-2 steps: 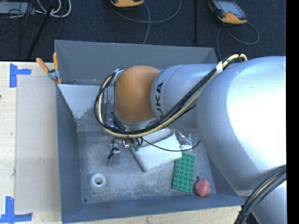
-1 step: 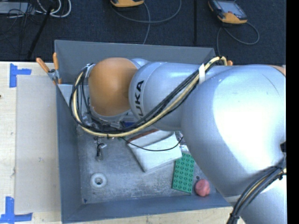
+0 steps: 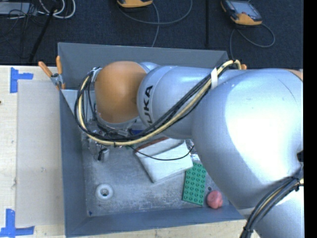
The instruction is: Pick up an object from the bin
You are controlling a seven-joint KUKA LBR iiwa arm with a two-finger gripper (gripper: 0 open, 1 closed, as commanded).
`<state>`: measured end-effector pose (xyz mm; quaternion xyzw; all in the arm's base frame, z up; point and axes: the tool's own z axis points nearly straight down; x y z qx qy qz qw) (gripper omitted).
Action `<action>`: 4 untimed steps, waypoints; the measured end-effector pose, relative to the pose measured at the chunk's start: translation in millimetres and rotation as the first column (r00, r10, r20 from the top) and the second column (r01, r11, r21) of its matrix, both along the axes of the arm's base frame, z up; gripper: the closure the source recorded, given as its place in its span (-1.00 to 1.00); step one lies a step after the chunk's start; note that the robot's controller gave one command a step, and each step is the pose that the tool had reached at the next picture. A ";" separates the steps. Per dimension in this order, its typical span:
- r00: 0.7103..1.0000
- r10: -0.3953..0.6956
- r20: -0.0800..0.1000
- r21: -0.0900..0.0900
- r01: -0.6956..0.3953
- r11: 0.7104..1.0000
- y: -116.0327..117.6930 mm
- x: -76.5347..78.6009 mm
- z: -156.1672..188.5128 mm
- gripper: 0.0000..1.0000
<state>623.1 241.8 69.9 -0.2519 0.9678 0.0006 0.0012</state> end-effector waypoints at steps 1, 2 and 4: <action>0.882 0.471 0.005 -0.002 -0.471 0.882 -15.2 -20.3 100.6 1.00; 0.954 0.299 -0.005 -0.001 -0.299 0.954 -7.2 -55.5 75.4 1.00; 0.984 0.180 -0.007 -0.002 -0.180 0.984 5.1 -32.9 -4.5 -1.00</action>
Offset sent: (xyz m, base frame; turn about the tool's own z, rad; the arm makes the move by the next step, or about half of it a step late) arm -0.0218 -0.0160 0.0982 -0.4923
